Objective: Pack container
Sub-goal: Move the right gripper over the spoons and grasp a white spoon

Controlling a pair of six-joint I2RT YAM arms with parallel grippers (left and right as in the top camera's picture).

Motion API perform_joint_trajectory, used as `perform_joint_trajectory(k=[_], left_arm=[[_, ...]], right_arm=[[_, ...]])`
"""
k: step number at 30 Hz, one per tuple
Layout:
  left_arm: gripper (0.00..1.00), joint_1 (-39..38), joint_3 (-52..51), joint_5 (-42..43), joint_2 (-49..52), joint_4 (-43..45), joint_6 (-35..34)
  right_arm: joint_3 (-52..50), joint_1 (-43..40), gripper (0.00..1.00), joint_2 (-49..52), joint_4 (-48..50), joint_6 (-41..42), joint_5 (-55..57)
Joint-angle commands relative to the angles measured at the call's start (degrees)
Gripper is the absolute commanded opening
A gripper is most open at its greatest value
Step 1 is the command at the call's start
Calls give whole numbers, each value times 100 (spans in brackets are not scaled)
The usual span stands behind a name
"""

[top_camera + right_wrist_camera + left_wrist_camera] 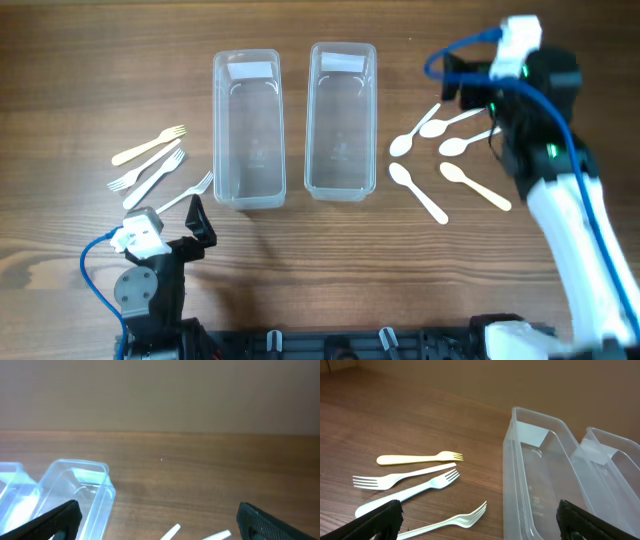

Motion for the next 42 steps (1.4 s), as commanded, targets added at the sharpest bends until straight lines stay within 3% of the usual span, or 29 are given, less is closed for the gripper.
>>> perform_joint_trajectory(k=[1, 7, 9, 10, 13, 15, 16, 24, 28, 35, 42], left_arm=[[100, -22, -26, 68, -42, 17, -33], [100, -22, -26, 68, -42, 17, -33], [100, -20, -26, 68, -42, 17, -33], [100, -22, -26, 68, -42, 17, -33], [100, -22, -26, 68, -42, 17, -33], [100, -22, -26, 68, -42, 17, -33], [100, -22, -26, 68, -42, 17, -33], [100, -22, -26, 68, -42, 17, -33], [100, -22, -26, 68, -42, 17, -33], [100, -22, -26, 68, -42, 17, -33], [100, -22, -26, 68, -42, 17, -33]], right_arm=[[612, -24, 100, 647, -59, -7, -442], [616, -26, 100, 833, 358, 98, -527], [616, -26, 100, 844, 468, 782, -522], [616, -26, 95, 870, 461, 929, -483], [616, -26, 62, 1054, 413, 1456, -20], [616, -26, 54, 1198, 354, 1543, 227], [616, -26, 45, 1353, 302, 1547, 428], [616, -26, 44, 2264, 76, 2894, 1305], [616, -81, 41, 2660, -175, 3716, 1300], [616, -118, 30, 2885, -468, 4336, 1392], [612, -133, 36, 3075, -975, 4804, 1360]])
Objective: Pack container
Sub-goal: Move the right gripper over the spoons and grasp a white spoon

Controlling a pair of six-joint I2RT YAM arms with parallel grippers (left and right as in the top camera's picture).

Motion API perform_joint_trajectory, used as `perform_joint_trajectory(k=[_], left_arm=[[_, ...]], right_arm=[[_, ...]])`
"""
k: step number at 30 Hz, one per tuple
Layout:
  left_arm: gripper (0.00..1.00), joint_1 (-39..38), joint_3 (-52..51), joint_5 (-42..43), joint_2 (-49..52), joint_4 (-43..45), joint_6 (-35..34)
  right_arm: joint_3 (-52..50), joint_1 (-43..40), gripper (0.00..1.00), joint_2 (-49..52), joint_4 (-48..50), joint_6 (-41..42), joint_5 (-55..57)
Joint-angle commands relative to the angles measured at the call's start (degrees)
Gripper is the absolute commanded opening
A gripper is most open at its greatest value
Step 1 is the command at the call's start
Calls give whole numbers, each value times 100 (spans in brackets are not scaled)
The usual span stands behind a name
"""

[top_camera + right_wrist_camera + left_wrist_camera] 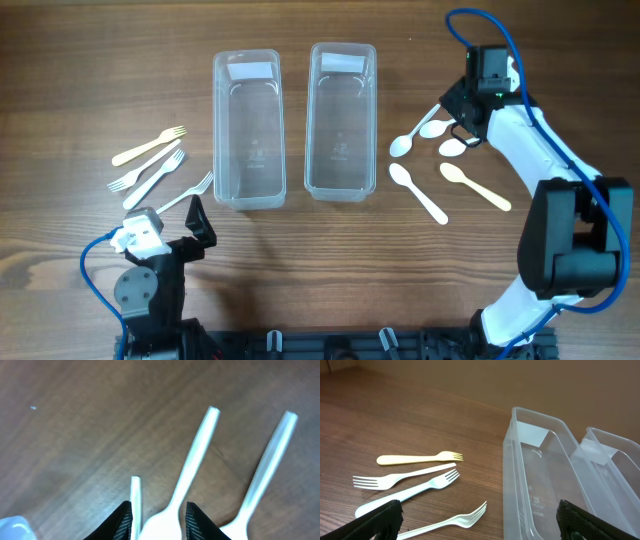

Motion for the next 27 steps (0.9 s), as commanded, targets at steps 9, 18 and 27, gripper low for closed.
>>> perform_joint_trajectory(k=[9, 18, 27], left_arm=[[100, -22, -26, 66, -42, 20, -33], [100, -22, -26, 66, -42, 20, -33], [100, -22, -26, 66, -42, 20, -33]], right_arm=[[116, -24, 40, 492, -61, 367, 31], [111, -24, 46, 927, -68, 662, -254], [111, -24, 31, 957, -208, 815, -498]])
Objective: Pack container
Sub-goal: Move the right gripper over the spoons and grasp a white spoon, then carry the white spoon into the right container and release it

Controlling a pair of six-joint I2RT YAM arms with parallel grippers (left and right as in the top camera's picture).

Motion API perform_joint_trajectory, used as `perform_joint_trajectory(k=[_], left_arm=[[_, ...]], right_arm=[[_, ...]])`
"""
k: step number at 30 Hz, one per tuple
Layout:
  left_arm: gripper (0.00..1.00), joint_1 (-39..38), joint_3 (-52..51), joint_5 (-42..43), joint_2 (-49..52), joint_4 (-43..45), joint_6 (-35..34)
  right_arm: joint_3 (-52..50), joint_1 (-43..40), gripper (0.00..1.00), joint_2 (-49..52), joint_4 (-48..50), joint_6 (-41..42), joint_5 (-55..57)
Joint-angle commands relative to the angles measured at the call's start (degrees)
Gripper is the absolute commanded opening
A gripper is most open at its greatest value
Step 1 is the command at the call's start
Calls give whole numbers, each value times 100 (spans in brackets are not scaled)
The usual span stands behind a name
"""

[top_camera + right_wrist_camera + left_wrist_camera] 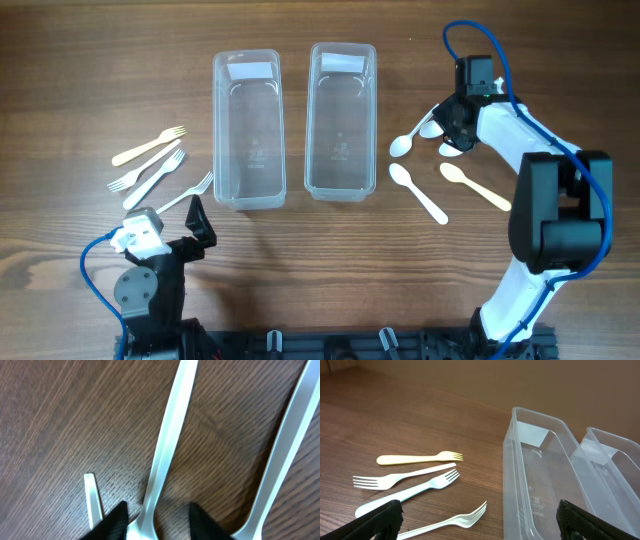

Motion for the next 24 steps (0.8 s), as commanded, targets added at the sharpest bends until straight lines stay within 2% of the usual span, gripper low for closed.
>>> perform_joint_trajectory(k=[1, 9, 15, 24], left_arm=[[100, -20, -26, 66, -42, 20, -33], [100, -22, -26, 66, -42, 20, -33], [100, -22, -26, 66, -42, 20, -33], [100, -22, -26, 66, -42, 20, -33]], right_arm=[[48, -20, 31, 192, -153, 310, -271], [48, -20, 32, 192, -254, 317, -378], [48, -20, 22, 192, -284, 474, -446], [50, -20, 21, 190, -254, 468, -507]])
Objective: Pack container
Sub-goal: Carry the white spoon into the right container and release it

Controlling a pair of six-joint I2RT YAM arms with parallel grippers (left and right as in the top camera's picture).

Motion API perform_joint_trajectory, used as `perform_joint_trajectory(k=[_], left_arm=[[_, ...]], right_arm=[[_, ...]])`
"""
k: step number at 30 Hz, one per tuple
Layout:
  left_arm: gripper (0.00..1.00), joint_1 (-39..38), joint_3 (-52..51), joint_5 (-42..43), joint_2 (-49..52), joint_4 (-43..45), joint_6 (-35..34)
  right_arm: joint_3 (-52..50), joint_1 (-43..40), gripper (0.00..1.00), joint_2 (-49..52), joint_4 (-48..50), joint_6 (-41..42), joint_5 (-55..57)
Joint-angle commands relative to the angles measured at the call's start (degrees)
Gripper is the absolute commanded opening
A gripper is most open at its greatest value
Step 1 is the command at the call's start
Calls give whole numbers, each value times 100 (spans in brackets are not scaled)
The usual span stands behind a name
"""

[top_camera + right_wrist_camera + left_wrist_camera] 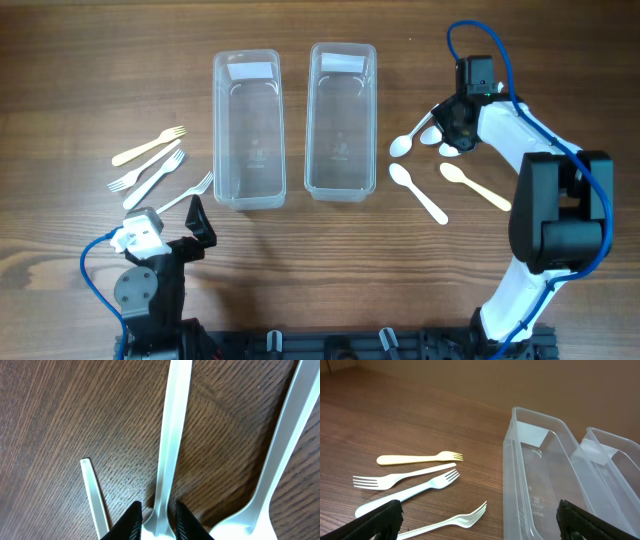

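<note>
Two clear, empty containers stand side by side, the left one (248, 130) and the right one (341, 125). Several plastic forks (150, 160) lie left of them and several white spoons (470, 185) lie to their right. My right gripper (447, 123) is down among the spoons. In the right wrist view it (157, 522) is shut on the neck of a white spoon (172, 435) that rests on the wood. My left gripper (477, 527) stands open near the table's front, with a white fork (452, 521) lying ahead between its fingers.
The wooden table (300, 260) carries everything. Another spoon handle (92, 490) and a third spoon (280, 445) lie close on either side of the gripped one. A yellow fork (417, 458) lies farthest from my left gripper.
My right gripper's fingers have drawn in from either side of the spoon's handle until they pinch its neck. The left arm has not moved.
My right gripper was first raised and open at the far right, above the spoons. Then it had come down over the spoon cluster, straddling one handle. It sank lower around that handle, and now it is shut on it. The left arm stayed still throughout.
</note>
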Motion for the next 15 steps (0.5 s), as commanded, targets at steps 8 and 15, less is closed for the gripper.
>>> perform_joint_trajectory(k=[8, 15], left_arm=[[100, -22, -26, 66, -42, 20, -33], [100, -22, -26, 66, -42, 20, -33]], right_arm=[[11, -57, 6, 181, -31, 20, -162], [315, -57, 4, 63, -26, -240, -177]])
